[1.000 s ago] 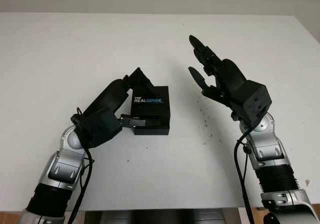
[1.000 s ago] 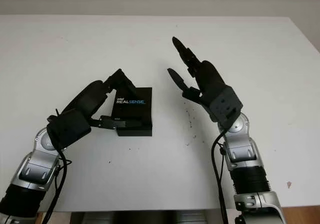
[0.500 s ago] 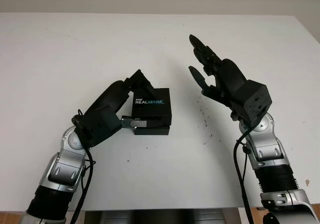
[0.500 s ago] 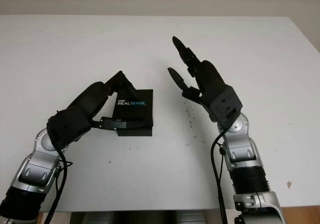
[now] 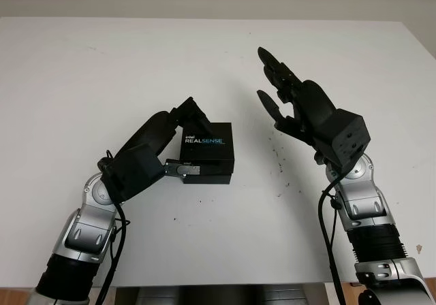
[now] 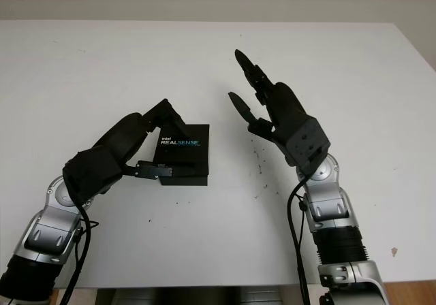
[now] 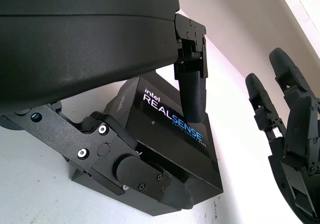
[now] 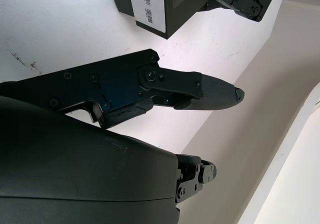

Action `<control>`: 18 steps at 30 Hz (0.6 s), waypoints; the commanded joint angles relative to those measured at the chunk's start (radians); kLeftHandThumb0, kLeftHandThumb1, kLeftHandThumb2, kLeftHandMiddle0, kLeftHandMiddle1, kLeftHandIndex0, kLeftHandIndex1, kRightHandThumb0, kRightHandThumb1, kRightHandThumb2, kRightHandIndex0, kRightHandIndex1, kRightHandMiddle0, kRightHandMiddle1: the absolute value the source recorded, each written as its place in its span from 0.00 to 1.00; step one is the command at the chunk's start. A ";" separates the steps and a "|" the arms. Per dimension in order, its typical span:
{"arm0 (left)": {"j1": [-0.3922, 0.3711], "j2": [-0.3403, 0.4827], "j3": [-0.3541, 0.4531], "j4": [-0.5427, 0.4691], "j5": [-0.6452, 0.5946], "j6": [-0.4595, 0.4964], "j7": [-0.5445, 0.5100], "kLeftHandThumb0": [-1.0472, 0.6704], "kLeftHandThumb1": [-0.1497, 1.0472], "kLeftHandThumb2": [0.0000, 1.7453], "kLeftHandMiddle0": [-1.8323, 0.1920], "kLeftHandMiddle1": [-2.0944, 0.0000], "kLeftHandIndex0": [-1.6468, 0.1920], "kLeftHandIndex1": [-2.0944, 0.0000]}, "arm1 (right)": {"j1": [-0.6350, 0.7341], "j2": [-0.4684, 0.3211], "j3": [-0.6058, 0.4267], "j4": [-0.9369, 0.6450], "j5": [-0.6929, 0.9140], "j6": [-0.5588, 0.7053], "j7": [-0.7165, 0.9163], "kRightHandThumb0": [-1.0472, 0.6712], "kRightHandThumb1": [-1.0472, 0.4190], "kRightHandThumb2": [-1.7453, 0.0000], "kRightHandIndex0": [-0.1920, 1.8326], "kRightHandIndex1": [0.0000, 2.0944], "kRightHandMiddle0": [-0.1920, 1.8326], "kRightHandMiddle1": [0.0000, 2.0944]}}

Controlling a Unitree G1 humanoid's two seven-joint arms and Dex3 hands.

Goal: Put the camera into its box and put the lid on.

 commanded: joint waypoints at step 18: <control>0.024 -0.004 0.004 -0.009 -0.012 -0.016 0.007 0.43 1.00 0.19 0.80 0.12 0.86 0.16 | -0.011 -0.011 -0.003 -0.006 -0.003 -0.006 0.004 0.22 0.00 0.70 0.13 0.02 0.13 0.03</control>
